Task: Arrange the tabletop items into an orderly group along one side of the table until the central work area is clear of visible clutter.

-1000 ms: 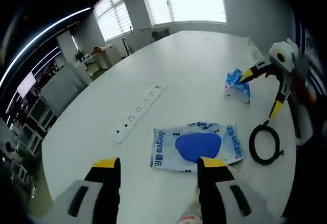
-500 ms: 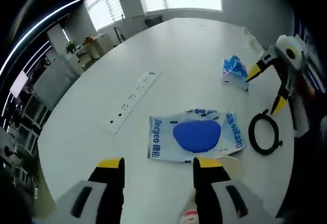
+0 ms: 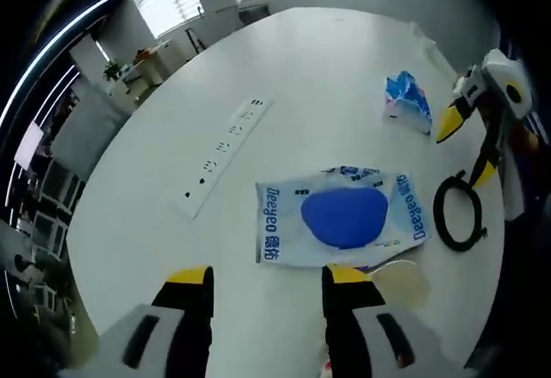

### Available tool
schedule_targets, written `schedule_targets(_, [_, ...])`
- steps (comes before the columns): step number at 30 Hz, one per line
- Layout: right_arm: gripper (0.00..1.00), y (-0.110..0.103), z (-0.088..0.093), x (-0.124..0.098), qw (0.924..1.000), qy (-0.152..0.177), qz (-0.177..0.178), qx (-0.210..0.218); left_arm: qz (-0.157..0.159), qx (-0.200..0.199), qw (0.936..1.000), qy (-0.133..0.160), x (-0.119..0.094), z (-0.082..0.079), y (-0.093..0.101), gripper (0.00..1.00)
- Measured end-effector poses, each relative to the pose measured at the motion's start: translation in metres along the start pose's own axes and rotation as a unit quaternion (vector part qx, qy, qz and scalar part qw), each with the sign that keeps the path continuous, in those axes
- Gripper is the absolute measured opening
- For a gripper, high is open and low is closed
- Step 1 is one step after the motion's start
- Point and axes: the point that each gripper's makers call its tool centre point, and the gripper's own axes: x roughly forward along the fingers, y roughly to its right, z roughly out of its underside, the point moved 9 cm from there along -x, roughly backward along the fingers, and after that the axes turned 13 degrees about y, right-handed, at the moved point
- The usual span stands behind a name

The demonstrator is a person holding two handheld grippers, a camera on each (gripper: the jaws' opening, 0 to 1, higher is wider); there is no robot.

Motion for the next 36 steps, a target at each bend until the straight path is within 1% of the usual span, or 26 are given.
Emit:
schedule_targets(1, [0.41, 0.0, 0.0, 0.001, 1.0, -0.001, -0.002, -0.004, 0.0, 0.0, 1.0, -0.001, 0.001, 0.0, 0.0, 0.46])
schedule_targets(3, [0.38, 0.0, -0.002, 0.004, 0.9998, -0.002, -0.006, -0.019, 0.0, 0.001, 1.0, -0.003, 0.003, 0.0, 0.0, 0.4])
schedule_targets(5, [0.35, -0.001, -0.003, 0.007, 0.9995, -0.005, -0.015, -0.029, 0.0, 0.017, 0.9997, -0.015, 0.006, -0.001, -0.001, 0.34])
schedule_targets(7, [0.34, 0.0, -0.004, 0.009, 0.9992, -0.001, -0.027, -0.031, 0.001, 0.024, 0.9995, -0.019, 0.008, -0.002, -0.002, 0.33])
schedule_targets(9, [0.32, 0.001, -0.006, 0.013, 0.9987, -0.003, -0.033, -0.04, 0.0, 0.025, 0.9993, -0.026, 0.011, -0.002, -0.002, 0.35])
schedule_targets(12, [0.31, 0.001, -0.008, 0.019, 0.9973, -0.003, -0.045, -0.058, -0.002, 0.04, 0.9982, -0.044, 0.016, 0.0, 0.0, 0.36])
schedule_targets(15, [0.28, 0.0, -0.009, 0.024, 0.9958, -0.005, -0.059, -0.071, -0.004, 0.049, 0.9975, -0.051, 0.021, 0.001, 0.001, 0.36])
schedule_targets(16, [0.28, -0.001, -0.009, 0.027, 0.9941, -0.008, -0.066, -0.086, -0.008, 0.05, 0.9974, -0.051, 0.024, 0.001, 0.001, 0.36])
schedule_targets(17, [0.29, -0.001, -0.009, 0.028, 0.9934, -0.012, -0.065, -0.094, -0.009, 0.055, 0.997, -0.054, 0.025, 0.001, 0.002, 0.36])
schedule_targets(19, [0.29, 0.0, -0.008, 0.031, 0.9898, -0.027, -0.065, -0.124, -0.01, 0.06, 0.9966, -0.056, 0.028, 0.0, 0.004, 0.36])
schedule_targets(21, [0.29, 0.0, -0.007, 0.035, 0.9867, -0.04, -0.069, -0.142, -0.017, 0.077, 0.9947, -0.066, 0.03, 0.001, 0.008, 0.36])
schedule_targets(23, [0.28, -0.001, -0.007, 0.038, 0.9842, -0.043, -0.076, -0.154, -0.022, 0.087, 0.993, -0.077, 0.034, 0.0, 0.007, 0.36])
schedule_targets(24, [0.28, -0.001, -0.006, 0.039, 0.9835, -0.044, -0.079, -0.157, -0.022, 0.09, 0.9924, -0.081, 0.036, -0.001, 0.008, 0.36])
schedule_targets(27, [0.27, 0.001, -0.006, 0.044, 0.9776, -0.049, -0.086, -0.186, -0.016, 0.1, 0.9909, -0.089, 0.042, -0.003, 0.014, 0.36])
schedule_targets(29, [0.24, 0.001, -0.005, 0.047, 0.9739, -0.052, -0.094, -0.2, -0.017, 0.1, 0.9907, -0.091, 0.045, -0.003, 0.014, 0.36])
schedule_targets(31, [0.23, 0.0, -0.005, 0.05, 0.9696, -0.057, -0.106, -0.213, -0.02, 0.106, 0.9892, -0.1, 0.048, -0.002, 0.016, 0.36])
schedule_targets(33, [0.23, -0.001, -0.004, 0.053, 0.9657, -0.064, -0.113, -0.225, -0.018, 0.106, 0.9886, -0.105, 0.051, 0.0, 0.018, 0.36])
schedule_targets(34, [0.23, -0.002, -0.005, 0.055, 0.9611, -0.067, -0.117, -0.241, -0.017, 0.105, 0.9885, -0.107, 0.051, 0.0, 0.018, 0.36])
schedule_targets(36, [0.23, -0.003, -0.004, 0.057, 0.9583, -0.068, -0.125, -0.248, -0.015, 0.102, 0.9886, -0.11, 0.053, 0.001, 0.018, 0.36])
